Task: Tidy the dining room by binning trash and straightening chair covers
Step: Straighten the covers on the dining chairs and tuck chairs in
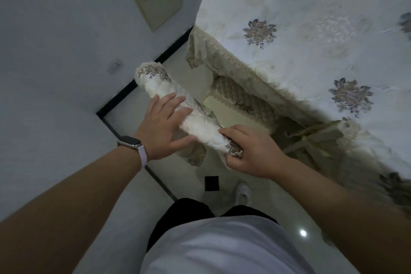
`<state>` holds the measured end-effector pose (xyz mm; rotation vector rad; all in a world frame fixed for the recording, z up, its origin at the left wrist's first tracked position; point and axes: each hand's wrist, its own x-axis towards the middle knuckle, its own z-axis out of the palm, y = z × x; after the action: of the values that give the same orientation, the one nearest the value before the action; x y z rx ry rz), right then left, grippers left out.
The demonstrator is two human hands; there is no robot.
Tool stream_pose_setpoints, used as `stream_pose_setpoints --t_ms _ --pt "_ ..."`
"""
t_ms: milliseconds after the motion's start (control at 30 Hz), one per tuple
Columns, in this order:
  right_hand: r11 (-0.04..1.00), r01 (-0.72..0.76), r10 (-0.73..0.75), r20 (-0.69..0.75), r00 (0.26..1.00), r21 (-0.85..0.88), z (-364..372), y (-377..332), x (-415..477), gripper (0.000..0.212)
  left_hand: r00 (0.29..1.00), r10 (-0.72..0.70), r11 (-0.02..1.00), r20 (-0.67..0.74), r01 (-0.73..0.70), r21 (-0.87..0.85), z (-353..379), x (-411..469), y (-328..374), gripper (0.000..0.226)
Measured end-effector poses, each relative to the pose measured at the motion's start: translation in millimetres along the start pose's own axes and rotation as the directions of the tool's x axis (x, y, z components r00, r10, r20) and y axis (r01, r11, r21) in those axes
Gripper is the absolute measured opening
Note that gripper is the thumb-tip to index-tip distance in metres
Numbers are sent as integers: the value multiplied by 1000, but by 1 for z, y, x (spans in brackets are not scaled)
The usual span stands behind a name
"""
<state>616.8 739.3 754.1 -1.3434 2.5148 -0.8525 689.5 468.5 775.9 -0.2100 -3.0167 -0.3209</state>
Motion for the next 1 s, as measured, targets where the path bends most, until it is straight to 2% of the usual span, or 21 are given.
stream_pose_setpoints --t_ms 200,333,500,700,867,933,1000 --pt "982 -121 90 -209 974 -142 14 -32 14 51 958 259 966 -123 -260 5 4 18 -39 59" --pt "968 -196 147 -275 950 -158 18 -47 38 55 926 304 947 -225 -320 -37 13 24 -48 54" --pt "939 -265 184 -330 926 -220 22 -51 57 52 900 335 928 -278 -367 -71 16 44 -60 53" --pt "901 -361 237 -427 873 -239 21 -43 82 48 889 375 906 -263 -411 -99 13 82 -73 47" --pt "834 -456 263 -502 824 -311 26 -46 95 40 884 430 873 -181 -458 -164 4 103 -80 50" --pt "822 -466 263 -507 821 -329 28 -43 96 44 874 458 853 -163 -483 -197 0 108 -87 47" --pt "809 -480 272 -506 818 -340 29 -40 96 52 891 423 862 -165 -452 -229 -1 117 -96 42"
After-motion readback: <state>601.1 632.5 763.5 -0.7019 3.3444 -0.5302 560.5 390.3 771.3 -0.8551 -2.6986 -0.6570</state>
